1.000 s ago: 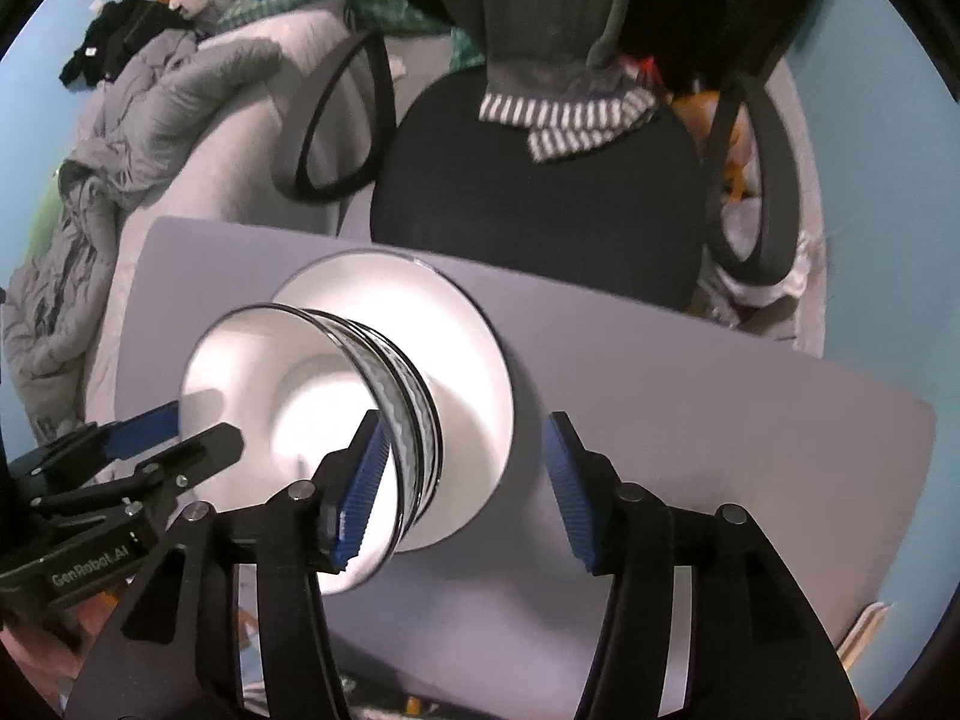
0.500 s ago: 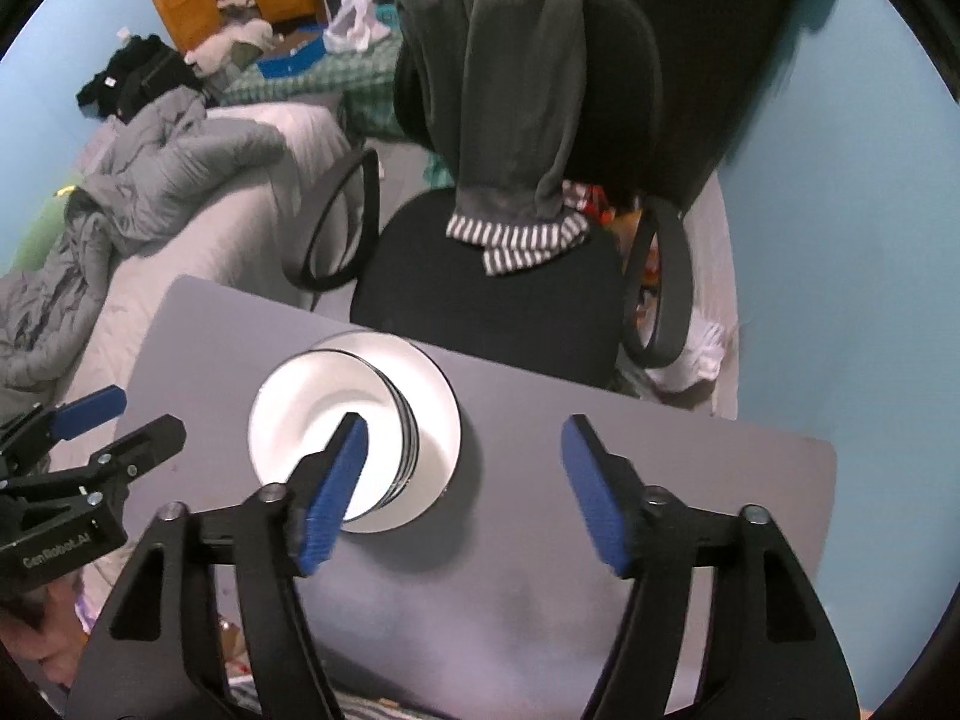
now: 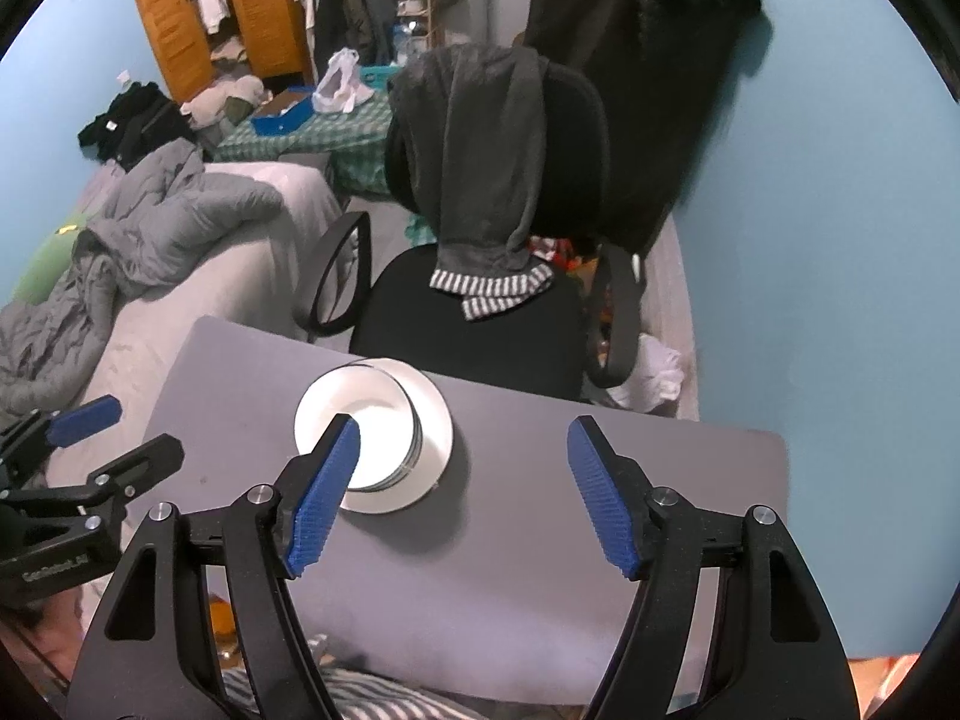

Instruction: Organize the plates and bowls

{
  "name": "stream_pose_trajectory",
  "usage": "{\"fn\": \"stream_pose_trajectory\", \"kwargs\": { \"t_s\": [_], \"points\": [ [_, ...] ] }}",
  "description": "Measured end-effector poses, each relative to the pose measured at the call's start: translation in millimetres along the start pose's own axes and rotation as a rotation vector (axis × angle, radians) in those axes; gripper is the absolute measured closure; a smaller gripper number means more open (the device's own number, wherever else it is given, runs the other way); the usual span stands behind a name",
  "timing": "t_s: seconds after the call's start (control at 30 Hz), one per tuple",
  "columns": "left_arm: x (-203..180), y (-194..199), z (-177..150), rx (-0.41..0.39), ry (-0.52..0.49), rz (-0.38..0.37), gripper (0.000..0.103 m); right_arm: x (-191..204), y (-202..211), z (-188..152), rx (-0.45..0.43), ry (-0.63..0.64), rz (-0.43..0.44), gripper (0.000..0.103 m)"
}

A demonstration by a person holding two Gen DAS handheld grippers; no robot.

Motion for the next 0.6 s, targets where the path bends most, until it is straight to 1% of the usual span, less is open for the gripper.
{"fn": "stream_pose_trajectory", "kwargs": {
  "t_s": [0.1, 0.23, 0.43, 0.53, 0.6],
  "points": [
    [-5.0, 13.4, -5.6, -0.025, -0.023, -0.006, 0.018, -2.4, 14.3, -5.4, -0.021, -0.022, -0.008, 0.032],
    [-10.5, 25.9, -11.8, -0.054, -0.047, -0.011, 0.018, -3.8, 26.6, -14.8, -0.031, -0.046, -0.024, 0.032],
    [-13.6, 34.6, -18.3, -0.058, -0.041, -0.05, 0.018, -1.4, 33.4, -23.8, -0.031, -0.077, -0.021, 0.032],
    [-13.6, 37.1, -20.9, -0.068, -0.044, -0.061, 0.018, 1.1, 36.8, -27.1, -0.034, -0.08, -0.027, 0.032],
    [-13.3, 34.8, -22.3, -0.06, -0.05, -0.06, 0.018, 2.9, 37.6, -28.1, -0.037, -0.081, -0.031, 0.032]
  ]
}}
Point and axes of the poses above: each gripper's, at about its wrist camera, not at the fingertips, and y roughly against the way its jaws point, x to its left, z to its top, the point moved 1 cm from there along -y, roughly the way its jaws point, and after that the axes turned 10 degrees about y, right-handed, at the moved point
